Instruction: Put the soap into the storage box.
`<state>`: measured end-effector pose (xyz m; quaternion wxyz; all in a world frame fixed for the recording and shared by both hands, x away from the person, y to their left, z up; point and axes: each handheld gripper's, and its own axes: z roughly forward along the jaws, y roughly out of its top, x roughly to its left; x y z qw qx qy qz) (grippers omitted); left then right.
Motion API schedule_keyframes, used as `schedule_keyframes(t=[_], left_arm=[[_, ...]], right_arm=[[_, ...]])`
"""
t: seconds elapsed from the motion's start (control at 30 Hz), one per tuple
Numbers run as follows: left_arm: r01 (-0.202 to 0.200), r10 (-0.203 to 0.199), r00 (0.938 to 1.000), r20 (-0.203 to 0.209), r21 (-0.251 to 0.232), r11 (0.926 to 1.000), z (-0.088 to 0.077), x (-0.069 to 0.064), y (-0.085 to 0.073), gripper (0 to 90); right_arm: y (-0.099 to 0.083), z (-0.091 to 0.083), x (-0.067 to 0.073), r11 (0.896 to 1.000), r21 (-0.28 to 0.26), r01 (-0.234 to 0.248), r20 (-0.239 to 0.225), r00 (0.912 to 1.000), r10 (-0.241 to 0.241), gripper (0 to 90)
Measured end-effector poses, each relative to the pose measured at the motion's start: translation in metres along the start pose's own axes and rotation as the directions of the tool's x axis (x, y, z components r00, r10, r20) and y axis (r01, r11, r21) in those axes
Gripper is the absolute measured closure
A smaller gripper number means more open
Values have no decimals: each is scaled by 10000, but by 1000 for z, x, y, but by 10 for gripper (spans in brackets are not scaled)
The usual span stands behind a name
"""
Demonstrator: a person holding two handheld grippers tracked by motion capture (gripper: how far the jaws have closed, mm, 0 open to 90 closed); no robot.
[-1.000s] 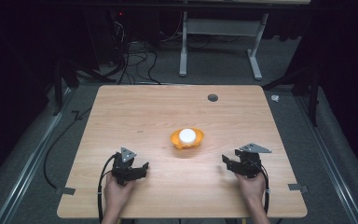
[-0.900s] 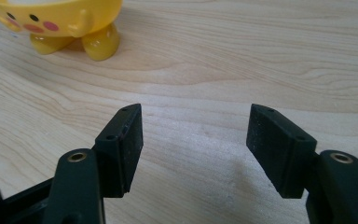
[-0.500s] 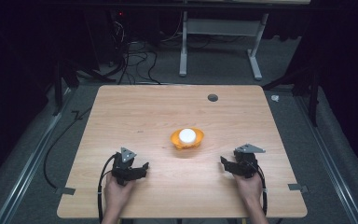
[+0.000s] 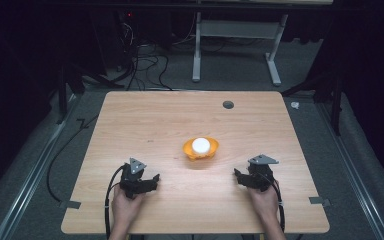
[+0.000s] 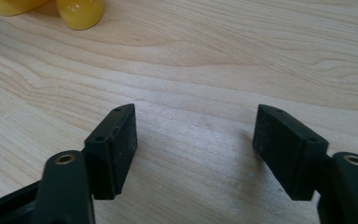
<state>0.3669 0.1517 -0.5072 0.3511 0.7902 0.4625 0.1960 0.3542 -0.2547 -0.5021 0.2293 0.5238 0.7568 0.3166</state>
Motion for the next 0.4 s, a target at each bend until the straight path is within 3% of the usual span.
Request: schedule_keyframes(t=[0.4], left_arm=[[1, -1, 10000, -4, 0, 10000, 0, 0, 0, 218]], right_arm=[[0, 0, 0, 10000, 4, -63, 33, 10000, 63, 286]])
